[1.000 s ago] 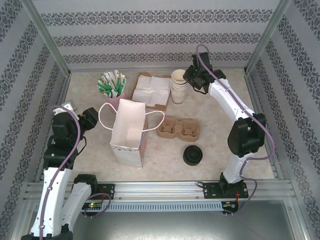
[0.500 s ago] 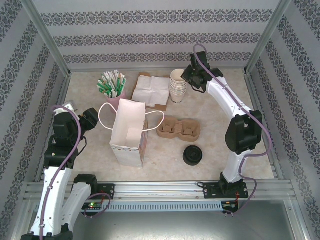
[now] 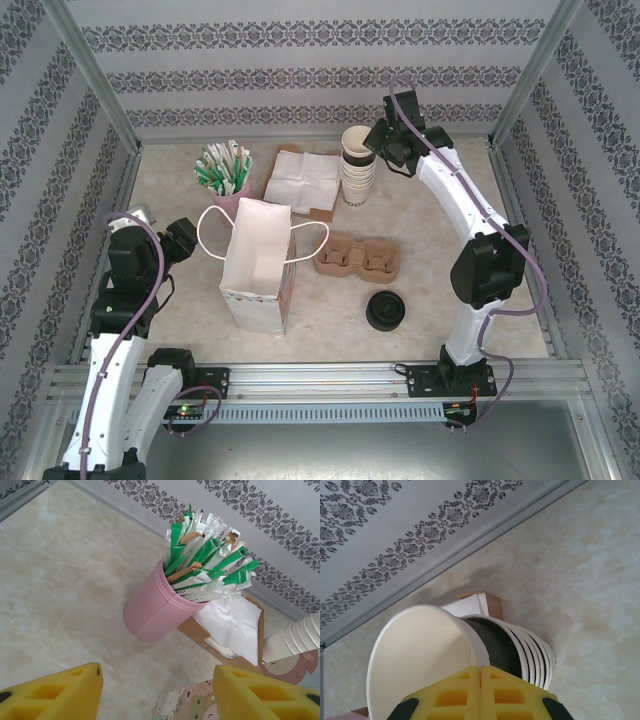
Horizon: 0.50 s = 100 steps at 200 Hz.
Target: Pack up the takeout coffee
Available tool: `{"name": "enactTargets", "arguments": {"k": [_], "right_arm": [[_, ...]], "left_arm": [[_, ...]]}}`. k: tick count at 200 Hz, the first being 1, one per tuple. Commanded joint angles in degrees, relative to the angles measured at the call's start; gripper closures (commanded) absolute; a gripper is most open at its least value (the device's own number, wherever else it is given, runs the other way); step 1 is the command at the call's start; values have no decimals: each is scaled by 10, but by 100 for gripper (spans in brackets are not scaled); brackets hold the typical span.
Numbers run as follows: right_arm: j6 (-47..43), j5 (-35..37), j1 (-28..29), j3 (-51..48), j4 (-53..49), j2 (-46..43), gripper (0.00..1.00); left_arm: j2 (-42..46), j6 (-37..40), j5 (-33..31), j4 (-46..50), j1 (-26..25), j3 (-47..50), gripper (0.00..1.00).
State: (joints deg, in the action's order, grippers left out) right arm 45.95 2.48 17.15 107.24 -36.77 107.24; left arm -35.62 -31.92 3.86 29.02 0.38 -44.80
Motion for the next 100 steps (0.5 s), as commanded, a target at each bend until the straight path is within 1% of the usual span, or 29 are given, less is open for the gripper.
{"name": "enactTargets", "arguments": {"k": [1, 23, 49, 75, 100], "right_arm": [[-28, -1, 3, 36, -14, -42, 100], [-42, -1, 3, 33, -14, -82, 100], [-53, -14, 5, 1, -4, -158, 100], [-58, -22, 12, -64, -16, -246, 100], [-62, -16, 29, -133, -52, -334, 100]], "left_arm": [[12, 8, -27, -24, 1, 15, 40], [15, -5, -31, -23, 1, 18, 40], [32, -18, -20, -37, 2, 27, 40], [45, -27, -18, -40, 1, 38, 41], [47, -30, 9, -21, 1, 39, 41]]}}
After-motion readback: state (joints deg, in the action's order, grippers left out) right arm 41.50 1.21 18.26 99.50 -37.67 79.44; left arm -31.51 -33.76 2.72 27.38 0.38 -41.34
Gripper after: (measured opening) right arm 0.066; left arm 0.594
